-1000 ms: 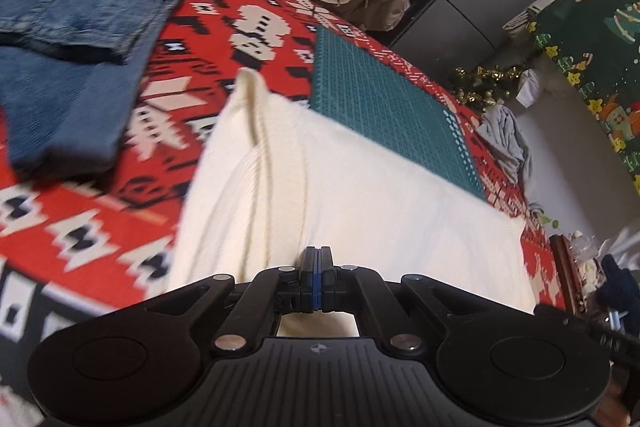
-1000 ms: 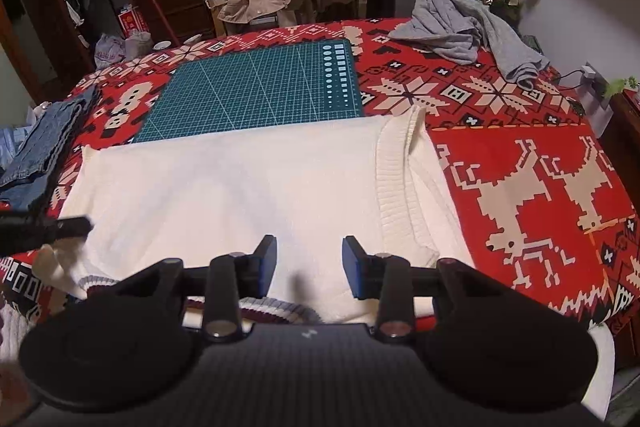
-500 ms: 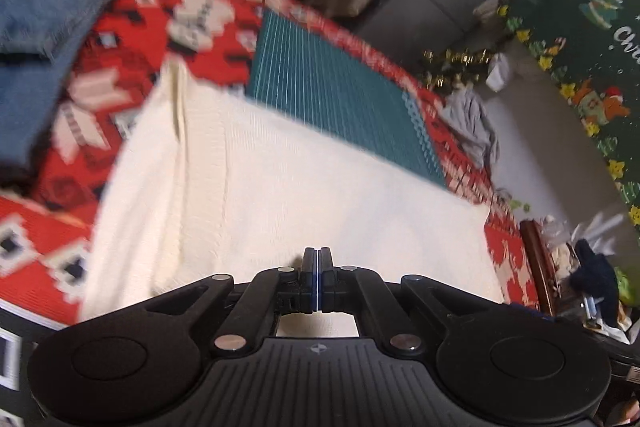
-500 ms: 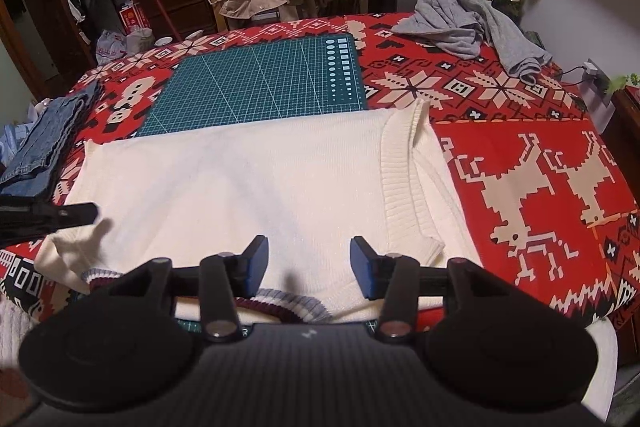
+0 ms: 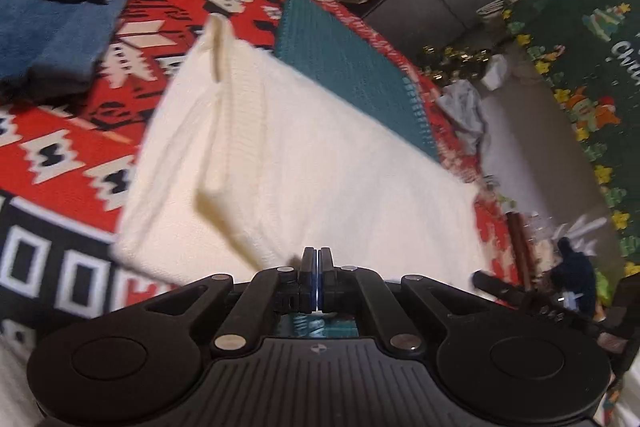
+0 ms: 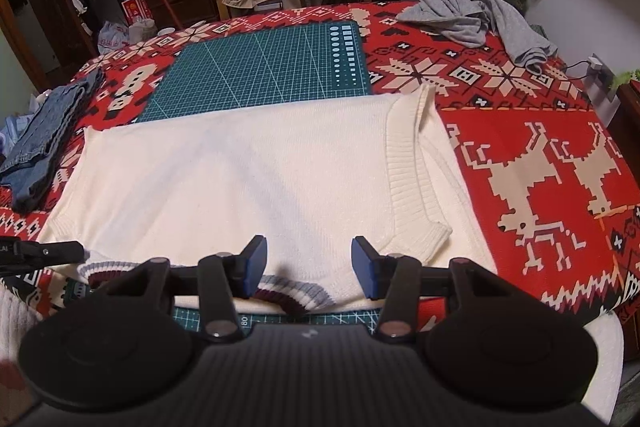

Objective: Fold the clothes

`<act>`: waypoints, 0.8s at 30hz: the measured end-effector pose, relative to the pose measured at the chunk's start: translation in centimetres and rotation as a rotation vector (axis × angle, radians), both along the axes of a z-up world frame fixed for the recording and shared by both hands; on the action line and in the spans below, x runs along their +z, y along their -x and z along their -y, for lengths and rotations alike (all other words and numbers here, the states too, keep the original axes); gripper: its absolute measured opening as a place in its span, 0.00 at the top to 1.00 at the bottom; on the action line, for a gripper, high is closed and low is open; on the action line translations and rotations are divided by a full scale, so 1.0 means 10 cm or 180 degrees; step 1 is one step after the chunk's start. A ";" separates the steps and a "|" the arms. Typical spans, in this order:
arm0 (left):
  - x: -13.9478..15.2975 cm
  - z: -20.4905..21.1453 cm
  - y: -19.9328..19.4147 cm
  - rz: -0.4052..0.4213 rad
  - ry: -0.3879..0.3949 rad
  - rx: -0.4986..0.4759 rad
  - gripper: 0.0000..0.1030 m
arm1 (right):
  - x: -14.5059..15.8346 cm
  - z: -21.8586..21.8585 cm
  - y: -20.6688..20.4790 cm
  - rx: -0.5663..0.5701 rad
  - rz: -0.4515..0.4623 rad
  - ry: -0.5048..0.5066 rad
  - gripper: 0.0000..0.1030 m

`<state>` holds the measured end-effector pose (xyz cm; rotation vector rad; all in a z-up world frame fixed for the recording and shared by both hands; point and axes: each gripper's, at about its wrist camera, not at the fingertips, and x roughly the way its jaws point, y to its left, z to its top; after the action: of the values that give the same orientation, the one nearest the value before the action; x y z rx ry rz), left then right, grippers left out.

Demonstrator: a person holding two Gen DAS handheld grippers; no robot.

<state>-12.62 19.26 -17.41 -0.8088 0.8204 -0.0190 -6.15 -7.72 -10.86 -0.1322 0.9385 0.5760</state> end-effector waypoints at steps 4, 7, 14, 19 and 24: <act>0.00 0.12 -0.22 0.0035 0.0042 -0.0119 1.00 | 0.02 -0.02 0.02 0.0017 0.0003 -0.0001 0.50; -0.11 0.22 -0.38 -0.0114 0.0033 -0.0232 1.00 | 0.04 -0.03 0.04 0.0026 0.0025 0.0005 0.50; -0.17 0.08 -0.13 -0.0123 0.0133 -0.0167 0.98 | 0.06 0.02 0.04 0.0014 0.0042 0.0005 0.48; -0.24 -0.21 0.15 -0.0077 0.0392 0.0090 0.98 | 0.01 0.02 0.02 0.0018 -0.0012 0.0012 0.48; -0.32 -0.46 0.29 -0.0043 0.0634 0.0407 0.98 | 0.01 0.01 0.02 0.0035 -0.0014 0.0002 0.47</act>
<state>-15.50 23.86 -20.61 -1.0492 0.7862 0.0184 -6.37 -7.78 -10.77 -0.1370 0.9427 0.5863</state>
